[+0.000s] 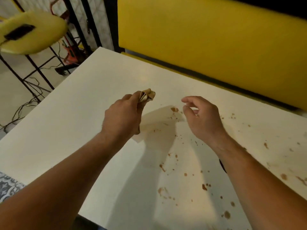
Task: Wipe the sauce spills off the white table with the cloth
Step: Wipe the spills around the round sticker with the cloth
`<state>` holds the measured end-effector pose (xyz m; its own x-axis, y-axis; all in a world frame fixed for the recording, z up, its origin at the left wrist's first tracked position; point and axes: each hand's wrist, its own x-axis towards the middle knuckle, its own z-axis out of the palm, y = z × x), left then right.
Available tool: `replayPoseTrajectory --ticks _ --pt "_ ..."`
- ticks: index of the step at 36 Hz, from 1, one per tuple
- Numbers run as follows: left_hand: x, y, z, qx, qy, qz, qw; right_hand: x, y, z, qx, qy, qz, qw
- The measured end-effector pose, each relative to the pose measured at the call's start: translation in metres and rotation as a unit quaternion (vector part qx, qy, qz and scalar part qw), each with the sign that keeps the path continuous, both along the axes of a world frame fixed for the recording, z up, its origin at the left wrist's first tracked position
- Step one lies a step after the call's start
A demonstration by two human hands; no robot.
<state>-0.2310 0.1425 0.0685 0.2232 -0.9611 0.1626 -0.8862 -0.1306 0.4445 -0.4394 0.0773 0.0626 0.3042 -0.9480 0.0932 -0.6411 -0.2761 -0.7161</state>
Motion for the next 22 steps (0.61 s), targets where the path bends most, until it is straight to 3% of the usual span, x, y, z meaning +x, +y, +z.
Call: replayPoseTrajectory --ticks 12,15,18,20,22 --pt "-0.061 -0.139 -0.001 -0.063 -0.123 -0.068 0.988 -0.052 -0.026 -0.005 0.035 0.001 -0.117 0.993" --pt "-0.095 -0.172 -0.018 -0.014 -0.122 -0.091 0.988 -0.070 -0.030 -0.008 0.049 -0.001 -0.162 0.986" --pt "-0.126 -0.189 -0.049 0.068 -0.046 -0.169 0.982 -0.087 -0.036 -0.011 0.055 0.004 -0.215 0.975" --pt "-0.139 -0.185 -0.068 0.181 -0.002 -0.261 0.948 -0.094 -0.040 -0.013 0.057 0.010 -0.241 0.969" --pt "-0.138 -0.180 -0.073 0.213 -0.008 -0.331 0.919 -0.097 -0.046 -0.017 0.057 0.016 -0.254 0.965"
